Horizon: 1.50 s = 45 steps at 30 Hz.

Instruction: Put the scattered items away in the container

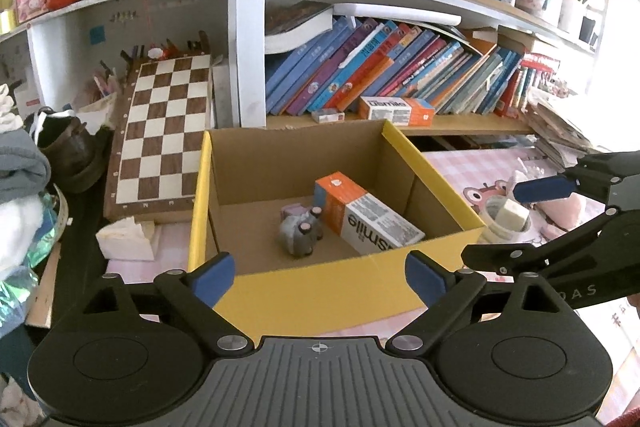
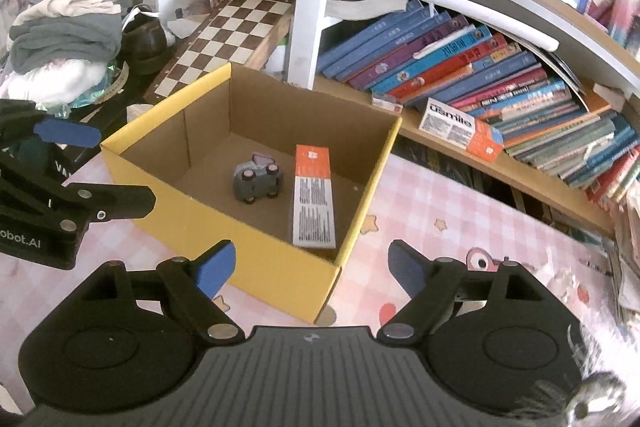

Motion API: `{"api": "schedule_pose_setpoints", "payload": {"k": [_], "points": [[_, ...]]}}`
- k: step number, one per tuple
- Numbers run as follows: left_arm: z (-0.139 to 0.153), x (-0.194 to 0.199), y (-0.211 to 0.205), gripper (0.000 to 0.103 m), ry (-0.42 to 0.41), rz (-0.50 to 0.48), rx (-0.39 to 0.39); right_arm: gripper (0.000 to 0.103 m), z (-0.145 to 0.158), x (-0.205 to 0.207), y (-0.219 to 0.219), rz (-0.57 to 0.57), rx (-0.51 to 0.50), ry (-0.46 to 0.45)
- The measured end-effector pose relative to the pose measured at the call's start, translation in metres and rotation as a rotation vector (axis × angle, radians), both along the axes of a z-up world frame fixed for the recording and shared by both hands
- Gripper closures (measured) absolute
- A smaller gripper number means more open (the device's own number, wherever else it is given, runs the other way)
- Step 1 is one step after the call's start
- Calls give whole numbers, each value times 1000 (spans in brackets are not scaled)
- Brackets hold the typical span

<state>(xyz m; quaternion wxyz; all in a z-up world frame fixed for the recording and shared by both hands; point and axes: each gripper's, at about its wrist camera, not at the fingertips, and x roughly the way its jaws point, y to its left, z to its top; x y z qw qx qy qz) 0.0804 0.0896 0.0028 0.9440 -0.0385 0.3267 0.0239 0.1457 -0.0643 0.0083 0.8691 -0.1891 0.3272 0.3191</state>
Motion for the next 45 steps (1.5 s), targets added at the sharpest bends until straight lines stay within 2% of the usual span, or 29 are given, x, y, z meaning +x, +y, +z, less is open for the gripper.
{"api": "schedule_pose_setpoints", "payload": {"k": [18, 32, 45], "points": [[-16, -26, -19, 9, 33, 6, -35, 11, -18, -26, -38, -129, 27, 20], [-25, -34, -36, 8, 60, -15, -38, 3, -31, -49, -51, -155, 2, 11], [-30, -43, -44, 8, 75, -22, -31, 2, -40, -71, -57, -217, 16, 31]]}}
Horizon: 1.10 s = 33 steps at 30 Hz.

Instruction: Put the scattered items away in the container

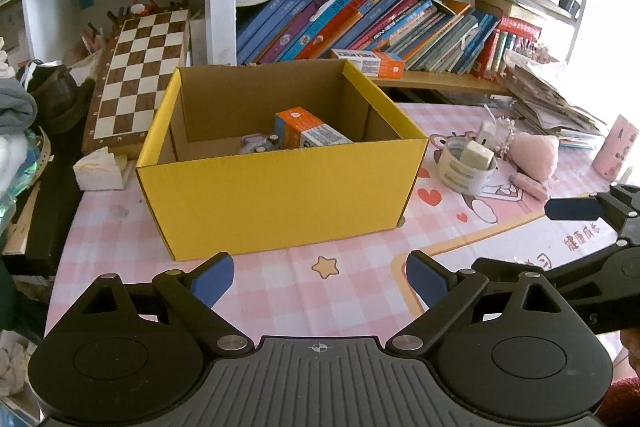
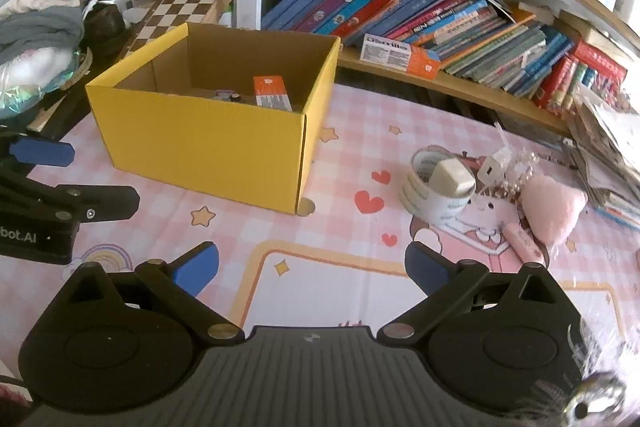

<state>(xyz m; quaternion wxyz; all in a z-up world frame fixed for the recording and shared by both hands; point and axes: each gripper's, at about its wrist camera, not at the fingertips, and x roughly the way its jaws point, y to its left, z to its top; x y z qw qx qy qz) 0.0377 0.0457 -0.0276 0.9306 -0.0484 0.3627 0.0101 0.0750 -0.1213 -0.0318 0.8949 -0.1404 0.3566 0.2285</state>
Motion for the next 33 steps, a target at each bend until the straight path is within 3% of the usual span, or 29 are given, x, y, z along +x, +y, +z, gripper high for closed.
{"api": "schedule_pose_setpoints", "payload": {"k": [15, 33], "points": [[-5, 5, -12, 8, 15, -39, -2, 2, -7, -3, -14, -76, -12, 23], [-4, 24, -54, 8, 39, -21, 14, 2, -7, 21, -54, -60, -12, 30]]}}
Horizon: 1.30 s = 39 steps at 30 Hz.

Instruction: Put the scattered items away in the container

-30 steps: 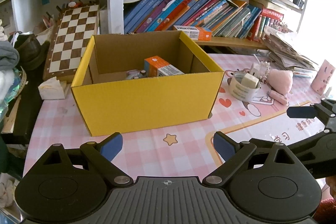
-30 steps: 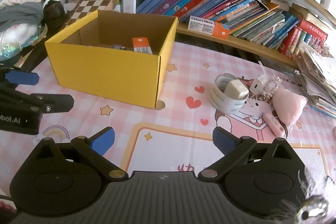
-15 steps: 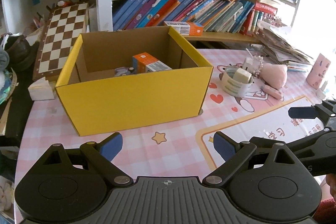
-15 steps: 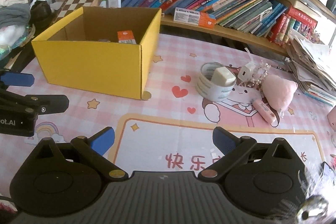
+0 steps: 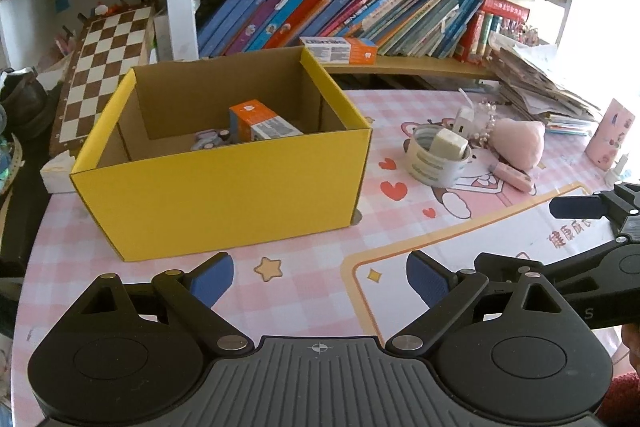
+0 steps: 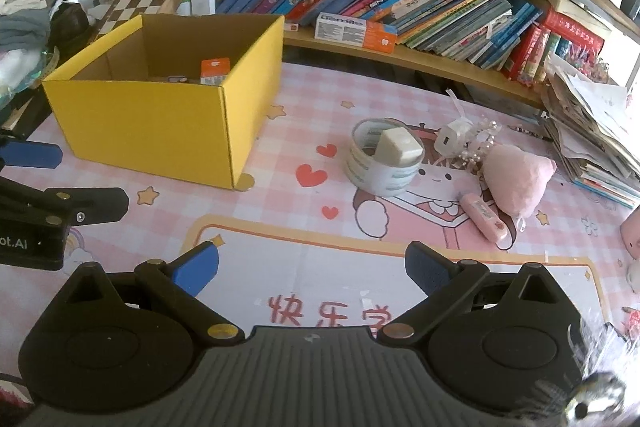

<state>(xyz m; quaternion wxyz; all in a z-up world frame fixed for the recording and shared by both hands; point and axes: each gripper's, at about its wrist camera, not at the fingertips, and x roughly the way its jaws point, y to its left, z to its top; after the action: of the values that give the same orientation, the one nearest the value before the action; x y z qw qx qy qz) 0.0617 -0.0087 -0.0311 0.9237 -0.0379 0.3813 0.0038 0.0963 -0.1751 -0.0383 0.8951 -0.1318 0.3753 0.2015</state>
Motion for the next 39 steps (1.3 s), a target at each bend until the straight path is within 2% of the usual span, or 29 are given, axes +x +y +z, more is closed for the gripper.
{"api": "schedule_pose_setpoints", "payload": {"k": [22, 29, 39], "points": [[6, 15, -62, 8, 12, 10, 57, 2, 3, 28, -56, 24, 45, 6], [8, 24, -85, 8, -11, 2, 49, 2, 2, 43, -81, 30, 67, -2], [3, 39, -113, 8, -16, 40, 33, 2, -3, 61, -117, 40, 75, -9]]}}
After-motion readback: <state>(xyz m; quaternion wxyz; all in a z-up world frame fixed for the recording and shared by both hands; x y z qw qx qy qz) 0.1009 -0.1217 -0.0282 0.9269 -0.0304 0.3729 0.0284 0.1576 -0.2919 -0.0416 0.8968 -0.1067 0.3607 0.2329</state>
